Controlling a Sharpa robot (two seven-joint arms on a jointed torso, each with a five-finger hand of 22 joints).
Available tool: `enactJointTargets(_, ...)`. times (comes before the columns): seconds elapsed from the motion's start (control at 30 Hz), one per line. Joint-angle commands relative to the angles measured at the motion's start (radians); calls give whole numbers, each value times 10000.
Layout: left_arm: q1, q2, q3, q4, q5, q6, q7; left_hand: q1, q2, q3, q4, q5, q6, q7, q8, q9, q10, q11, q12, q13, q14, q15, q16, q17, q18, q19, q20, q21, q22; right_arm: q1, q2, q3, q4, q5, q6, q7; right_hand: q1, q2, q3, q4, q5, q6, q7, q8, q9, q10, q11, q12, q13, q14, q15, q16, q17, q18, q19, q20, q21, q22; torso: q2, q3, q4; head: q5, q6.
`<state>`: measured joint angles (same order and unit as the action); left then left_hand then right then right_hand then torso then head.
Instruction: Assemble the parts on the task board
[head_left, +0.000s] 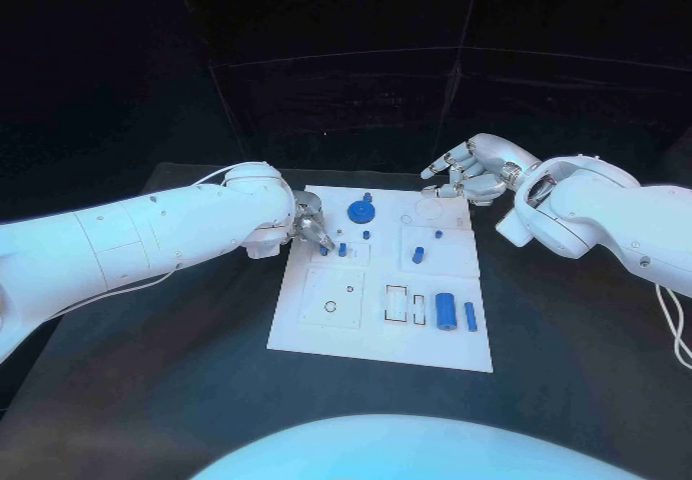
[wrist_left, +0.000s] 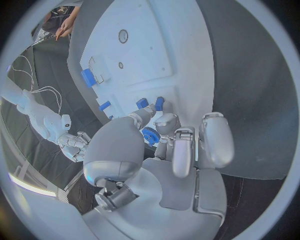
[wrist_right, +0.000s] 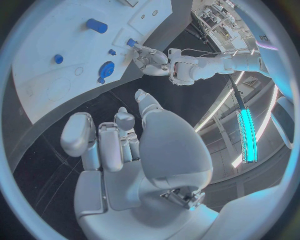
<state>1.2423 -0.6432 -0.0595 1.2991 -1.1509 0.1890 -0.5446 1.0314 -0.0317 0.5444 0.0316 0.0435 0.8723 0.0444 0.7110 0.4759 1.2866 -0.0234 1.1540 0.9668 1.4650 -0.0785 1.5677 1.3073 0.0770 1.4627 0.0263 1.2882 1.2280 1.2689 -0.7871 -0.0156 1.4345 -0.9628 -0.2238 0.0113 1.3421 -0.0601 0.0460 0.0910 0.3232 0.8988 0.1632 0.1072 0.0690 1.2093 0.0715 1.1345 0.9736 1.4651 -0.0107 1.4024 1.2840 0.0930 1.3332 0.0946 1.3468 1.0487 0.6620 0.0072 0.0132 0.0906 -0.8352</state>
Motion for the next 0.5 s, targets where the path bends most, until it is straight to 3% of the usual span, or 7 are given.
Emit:
enactJointTargets(0.03, -6, 20, -11, -32, 64, 247, -92, -112, 1, -121, 8, 48, 97, -11, 60, 26, 58, -46, 44, 18, 1058, -99, 31, 2634, -14, 63, -53, 62, 27, 18, 7, 6, -2, -10, 59, 39, -40, 95, -17, 27, 39, 6, -49, 43, -9, -17, -33, -15, 2, 448, 1, -35, 14, 79, -75, 10, -48, -11, -3, 1, 0, -14, -8)
enactJointTargets(0.23, -5, 29, -12, -125, 64, 249, -134, -207, -81, -321, 88, 47, 123, -22, 110, 53, 64, -58, 60, 30, 1058, -117, 31, 2634, -16, 68, -74, 63, 36, 18, 14, 6, -9, -10, 51, 45, -32, 97, -25, 33, 42, 6, -50, 46, -9, -32, -34, -31, -22, 445, 0, -46, -1, 80, -76, 10, -52, -19, -5, -3, 8, -19, -8)
enactJointTargets(0.5, -4, 16, -11, -212, 64, -65, -183, -1089, -862, -1836, 684, 52, 179, -10, 190, 96, 79, -42, 117, 62, 1058, -105, 31, 2634, -26, 82, -78, 74, 76, 18, 18, 6, -19, -10, 40, 55, -33, 96, -30, 36, 41, 5, -50, 47, -9, -44, -33, -45, -41, 443, 0, -54, -13, 83, -83, 10, -60, -35, -8, -4, 3, -16, -2)
